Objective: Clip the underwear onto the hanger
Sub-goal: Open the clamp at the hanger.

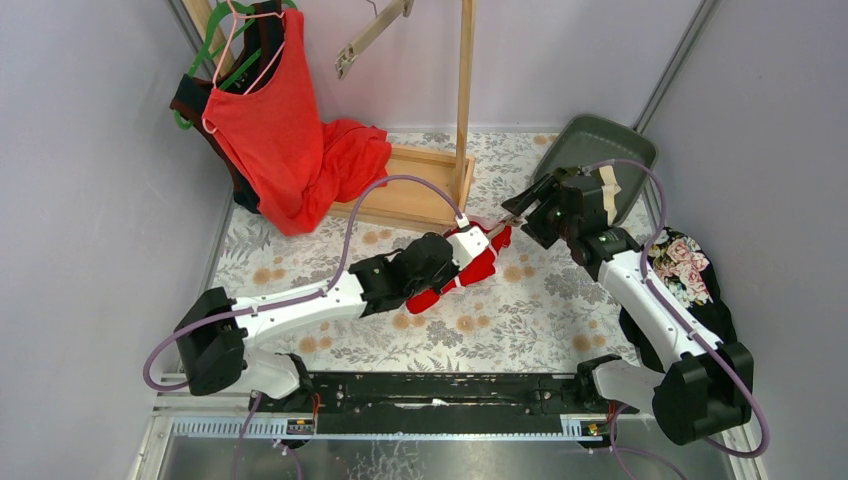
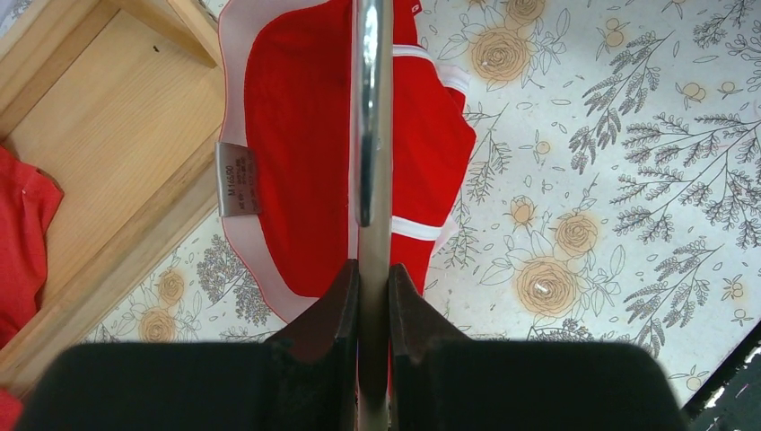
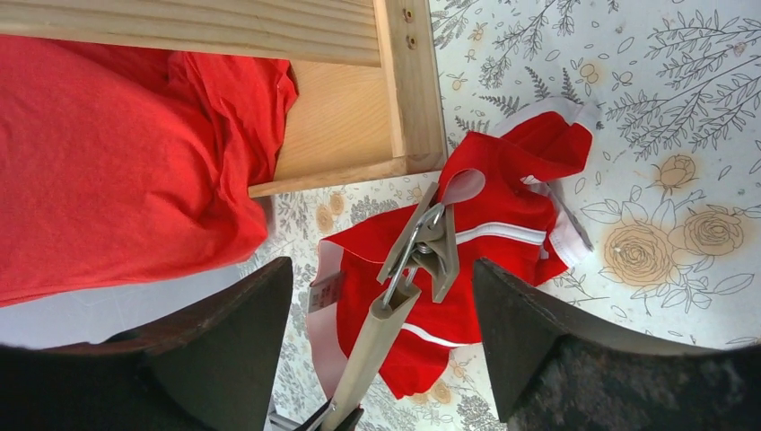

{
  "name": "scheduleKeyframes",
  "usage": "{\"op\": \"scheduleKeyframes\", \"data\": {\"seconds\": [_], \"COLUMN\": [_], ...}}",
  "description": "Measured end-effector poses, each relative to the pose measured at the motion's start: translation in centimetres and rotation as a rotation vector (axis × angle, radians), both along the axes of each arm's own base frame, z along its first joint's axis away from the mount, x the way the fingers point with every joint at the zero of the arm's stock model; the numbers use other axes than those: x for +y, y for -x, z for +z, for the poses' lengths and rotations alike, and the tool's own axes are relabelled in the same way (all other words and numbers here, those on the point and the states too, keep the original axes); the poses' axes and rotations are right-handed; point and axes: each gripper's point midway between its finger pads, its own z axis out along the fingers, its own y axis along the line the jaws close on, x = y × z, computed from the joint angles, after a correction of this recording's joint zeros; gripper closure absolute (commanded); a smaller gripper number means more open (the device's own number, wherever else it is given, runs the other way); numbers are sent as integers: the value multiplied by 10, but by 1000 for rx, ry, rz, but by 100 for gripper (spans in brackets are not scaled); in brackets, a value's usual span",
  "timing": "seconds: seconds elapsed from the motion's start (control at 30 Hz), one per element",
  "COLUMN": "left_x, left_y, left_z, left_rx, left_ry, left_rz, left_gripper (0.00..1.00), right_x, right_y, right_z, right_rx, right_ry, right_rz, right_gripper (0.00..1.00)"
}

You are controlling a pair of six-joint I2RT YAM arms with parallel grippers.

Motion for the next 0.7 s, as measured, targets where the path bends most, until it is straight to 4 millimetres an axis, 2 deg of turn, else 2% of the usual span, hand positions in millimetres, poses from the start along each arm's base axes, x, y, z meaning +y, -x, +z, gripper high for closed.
{"op": "scheduleKeyframes", "data": {"seconds": [0.17,0.43,0.6,0.7], "left_x": [1,1,0,-1], "left_y": [-1,-1,-3,-2], "left_z": [0,2,3,4], "left_rx": [-8,-19,-26,-29], "left_ry": [-4,-6,-1,2], "left_rz": [9,17,22,20], "left_gripper": [100,100,100,100], "right_x": [-1,0,1,2], "right_y": [-4,-7,-8,-8], "right_z": [3,-1,-13,-18], "right_rx": [-9,-3,20,32], "right_ry": [-9,-18,-16,-16], "right_rz": [-22,-28,-30,-31], "right_gripper": [30,34,50,53]}}
